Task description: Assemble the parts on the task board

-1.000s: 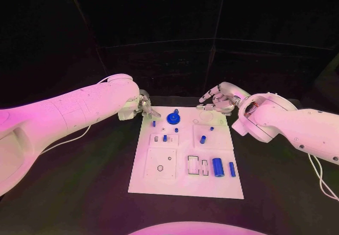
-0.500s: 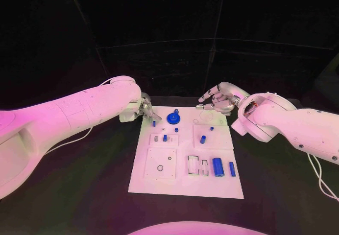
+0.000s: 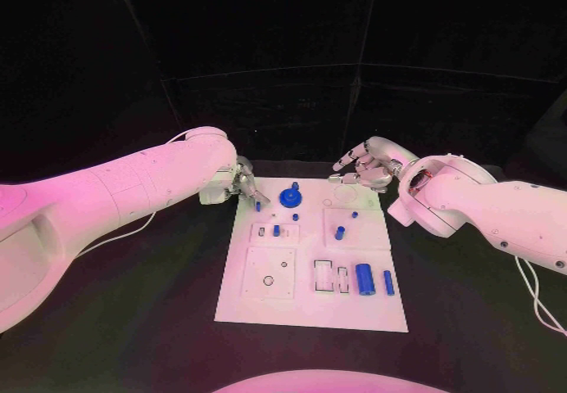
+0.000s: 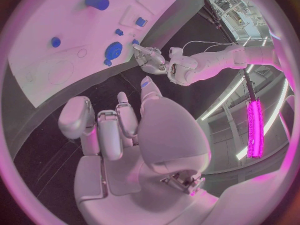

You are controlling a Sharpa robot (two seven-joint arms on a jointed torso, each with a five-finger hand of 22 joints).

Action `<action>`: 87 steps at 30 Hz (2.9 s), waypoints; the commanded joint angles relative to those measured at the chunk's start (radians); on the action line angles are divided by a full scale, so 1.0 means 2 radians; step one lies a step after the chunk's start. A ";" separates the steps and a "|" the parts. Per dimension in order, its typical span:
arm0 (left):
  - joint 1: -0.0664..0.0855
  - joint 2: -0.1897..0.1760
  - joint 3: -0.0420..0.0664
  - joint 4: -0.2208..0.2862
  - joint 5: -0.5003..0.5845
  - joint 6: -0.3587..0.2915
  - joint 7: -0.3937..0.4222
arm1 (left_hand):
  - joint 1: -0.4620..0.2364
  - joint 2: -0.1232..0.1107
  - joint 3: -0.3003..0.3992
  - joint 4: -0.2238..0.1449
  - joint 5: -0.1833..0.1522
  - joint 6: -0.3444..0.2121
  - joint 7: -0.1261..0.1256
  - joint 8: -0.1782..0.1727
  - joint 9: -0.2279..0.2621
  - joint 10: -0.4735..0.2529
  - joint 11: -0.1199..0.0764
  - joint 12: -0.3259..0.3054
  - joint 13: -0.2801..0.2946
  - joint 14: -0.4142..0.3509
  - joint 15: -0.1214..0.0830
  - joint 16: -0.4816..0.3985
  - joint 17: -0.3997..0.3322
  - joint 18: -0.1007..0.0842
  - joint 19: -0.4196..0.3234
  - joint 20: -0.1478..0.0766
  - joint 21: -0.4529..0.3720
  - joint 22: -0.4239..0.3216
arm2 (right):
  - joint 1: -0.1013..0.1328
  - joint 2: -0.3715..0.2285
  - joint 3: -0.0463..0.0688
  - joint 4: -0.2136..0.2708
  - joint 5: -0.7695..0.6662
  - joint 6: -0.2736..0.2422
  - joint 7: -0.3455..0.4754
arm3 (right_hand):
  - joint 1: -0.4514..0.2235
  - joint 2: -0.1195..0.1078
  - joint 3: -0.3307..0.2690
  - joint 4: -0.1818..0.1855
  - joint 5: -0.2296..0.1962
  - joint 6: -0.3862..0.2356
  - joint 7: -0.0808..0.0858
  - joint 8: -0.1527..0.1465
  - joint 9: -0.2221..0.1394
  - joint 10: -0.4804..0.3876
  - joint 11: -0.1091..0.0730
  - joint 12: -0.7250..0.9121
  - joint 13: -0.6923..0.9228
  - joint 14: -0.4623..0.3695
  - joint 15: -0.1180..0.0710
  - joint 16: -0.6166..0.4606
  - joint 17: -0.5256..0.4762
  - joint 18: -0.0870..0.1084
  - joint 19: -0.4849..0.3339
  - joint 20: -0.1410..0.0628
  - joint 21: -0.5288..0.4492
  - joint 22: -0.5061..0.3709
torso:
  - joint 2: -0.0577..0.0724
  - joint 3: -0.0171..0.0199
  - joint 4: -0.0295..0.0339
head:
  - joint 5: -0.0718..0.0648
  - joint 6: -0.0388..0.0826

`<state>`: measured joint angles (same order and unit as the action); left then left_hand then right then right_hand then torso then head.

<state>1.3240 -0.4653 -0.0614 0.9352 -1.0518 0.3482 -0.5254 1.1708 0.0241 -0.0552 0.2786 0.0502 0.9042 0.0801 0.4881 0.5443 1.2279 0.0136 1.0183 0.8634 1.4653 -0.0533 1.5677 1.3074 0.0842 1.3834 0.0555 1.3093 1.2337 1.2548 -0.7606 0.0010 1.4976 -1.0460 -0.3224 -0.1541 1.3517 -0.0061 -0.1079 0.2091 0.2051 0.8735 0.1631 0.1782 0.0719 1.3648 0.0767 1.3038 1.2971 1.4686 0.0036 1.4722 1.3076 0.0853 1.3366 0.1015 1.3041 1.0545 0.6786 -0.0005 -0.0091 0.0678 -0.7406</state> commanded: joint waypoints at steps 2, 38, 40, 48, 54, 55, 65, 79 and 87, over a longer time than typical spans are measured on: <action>0.001 0.001 0.000 0.001 -0.003 0.010 -0.004 | 0.011 0.004 -0.002 -0.002 0.002 0.005 -0.001 0.003 -0.001 -0.001 -0.004 0.002 -0.001 0.053 -0.001 0.002 0.132 -0.001 0.002 0.001 0.000 0.000 | 0.001 0.001 0.000 0.000 0.001 0.003 0.004 | 0.002 0.001 -0.002 0.000 0.002 -0.002 0.000 0.002 -0.001 -0.004 0.000 0.001 0.000 0.032 -0.003 -0.003 0.044 0.007 0.000 0.000 -0.003 0.000 | 0.000 0.0002 0.0000 | -0.001 -0.001; -0.002 -0.016 0.000 0.026 0.019 -0.024 -0.003 | 0.136 0.049 0.088 -0.087 0.000 0.008 -0.014 0.022 0.005 0.010 -0.016 0.002 -0.006 0.053 -0.010 0.002 0.132 -0.003 0.007 -0.008 0.003 0.011 | 0.001 -0.001 0.000 0.000 0.001 0.004 0.003 | 0.003 0.002 -0.003 0.000 0.003 -0.002 0.000 0.003 0.000 -0.003 -0.001 0.001 0.000 0.032 -0.003 -0.003 0.044 0.007 0.000 0.000 -0.003 0.001 | 0.000 -0.0001 0.0007 | -0.001 -0.004; -0.002 -0.024 0.001 0.035 0.026 -0.032 -0.003 | 0.135 0.048 0.092 -0.087 0.000 0.007 -0.014 0.024 0.006 0.011 -0.016 0.002 -0.006 0.053 -0.010 0.002 0.132 -0.004 0.008 -0.009 0.004 0.012 | 0.001 -0.001 0.000 0.000 0.001 0.004 0.003 | 0.003 0.002 -0.003 0.000 0.003 -0.002 0.000 0.003 0.000 -0.003 -0.001 0.001 0.000 0.032 -0.003 -0.003 0.044 0.007 0.000 0.000 -0.003 0.001 | 0.000 0.0001 0.0009 | -0.001 -0.003; -0.002 -0.063 0.001 0.087 0.070 -0.072 -0.002 | 0.123 0.043 0.107 -0.086 0.000 0.007 -0.015 0.033 0.014 0.017 -0.017 0.005 -0.004 0.053 -0.011 0.002 0.132 -0.004 0.010 -0.010 0.005 0.015 | 0.001 -0.001 0.000 -0.002 0.001 0.005 0.002 | 0.003 0.002 -0.003 0.000 0.003 -0.002 0.000 0.003 0.000 -0.003 -0.001 0.001 0.000 0.032 -0.003 -0.003 0.044 0.007 0.000 0.000 -0.003 0.001 | -0.001 0.0005 0.0037 | 0.000 -0.002; -0.003 -0.086 0.001 0.125 0.085 -0.093 0.000 | 0.115 0.040 0.115 -0.083 0.000 0.006 -0.016 0.039 0.019 0.017 -0.018 0.002 -0.010 0.053 -0.012 0.002 0.132 -0.004 0.010 -0.010 0.005 0.015 | 0.001 -0.002 0.000 -0.002 0.001 0.006 0.003 | 0.003 0.002 -0.003 0.000 0.003 -0.002 0.000 0.003 0.000 -0.003 -0.001 0.001 0.000 0.032 -0.003 -0.003 0.044 0.007 0.000 0.000 -0.003 0.001 | -0.002 0.0010 0.0027 | 0.002 -0.001; -0.003 -0.090 0.001 0.132 0.086 -0.097 0.000 | 0.114 0.039 0.116 -0.083 0.000 0.006 -0.016 0.040 0.020 0.017 -0.018 0.001 -0.011 0.053 -0.012 0.002 0.132 -0.004 0.010 -0.011 0.005 0.016 | 0.001 -0.002 0.000 -0.002 0.001 0.007 0.003 | 0.004 0.003 -0.003 0.001 0.004 -0.002 0.000 0.003 0.000 -0.003 -0.001 0.001 0.000 0.032 -0.003 -0.003 0.044 0.007 0.000 0.000 -0.003 0.000 | -0.002 0.0013 0.0027 | 0.002 -0.001; -0.015 -0.117 -0.001 0.188 0.074 -0.142 0.005 | 0.102 0.032 0.130 -0.080 0.000 0.006 -0.019 0.053 0.030 0.023 -0.021 0.008 -0.004 0.053 -0.014 0.002 0.132 -0.005 0.013 -0.012 0.008 0.020 | 0.001 0.000 0.000 -0.006 0.001 0.010 0.003 | 0.004 0.003 -0.004 0.001 0.004 -0.002 0.000 0.003 0.000 -0.003 -0.001 0.001 0.000 0.032 -0.003 -0.003 0.043 0.007 0.000 0.000 -0.003 0.000 | -0.002 0.0008 0.0053 | 0.003 -0.004; -0.032 -0.130 -0.004 0.224 0.001 -0.155 0.003 | 0.096 0.028 0.138 -0.077 0.000 0.006 -0.021 0.061 0.035 0.024 -0.022 0.009 -0.004 0.053 -0.015 0.002 0.132 -0.005 0.014 -0.013 0.009 0.021 | 0.001 0.001 0.000 -0.009 0.001 0.011 0.003 | 0.005 0.003 -0.004 0.001 0.004 -0.002 0.000 0.003 0.000 -0.003 -0.001 0.001 0.000 0.032 -0.004 -0.003 0.044 0.007 0.000 0.000 -0.003 0.000 | -0.002 0.0010 0.0040 | 0.005 -0.006; -0.034 -0.128 -0.004 0.228 -0.007 -0.147 0.002 | 0.090 0.022 0.144 -0.075 -0.001 0.007 -0.022 0.068 0.040 0.026 -0.023 0.012 -0.002 0.053 -0.016 0.002 0.132 -0.006 0.015 -0.014 0.010 0.024 | 0.001 0.001 0.000 -0.009 0.001 0.012 0.004 | 0.005 0.003 -0.004 0.001 0.004 -0.002 0.000 0.003 0.000 -0.003 -0.001 0.001 0.000 0.032 -0.004 -0.003 0.044 0.007 0.000 0.000 -0.003 0.000 | -0.002 0.0013 0.0046 | 0.005 -0.007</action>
<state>1.2549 -0.7228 -0.0697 1.3897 -1.0310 0.0542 -0.5245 1.3545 0.0682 0.2049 0.1515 0.0460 0.9114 0.0513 0.5320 0.5267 1.2742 -0.0356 1.0383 0.8583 1.4688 -0.0785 1.5677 1.3074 0.0841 1.4104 0.0285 1.3264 1.2810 1.2548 -0.7598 0.0008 1.4788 -1.0459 -0.3049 -0.1542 1.3555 -0.0023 -0.1103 0.2116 0.2098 0.8735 0.1631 0.1781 0.0719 1.3648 0.0767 1.3038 1.2973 1.4686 0.0036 1.4722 1.3080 0.0853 1.3366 0.1015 1.3041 1.0545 0.6741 0.0014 -0.0006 0.0769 -0.7541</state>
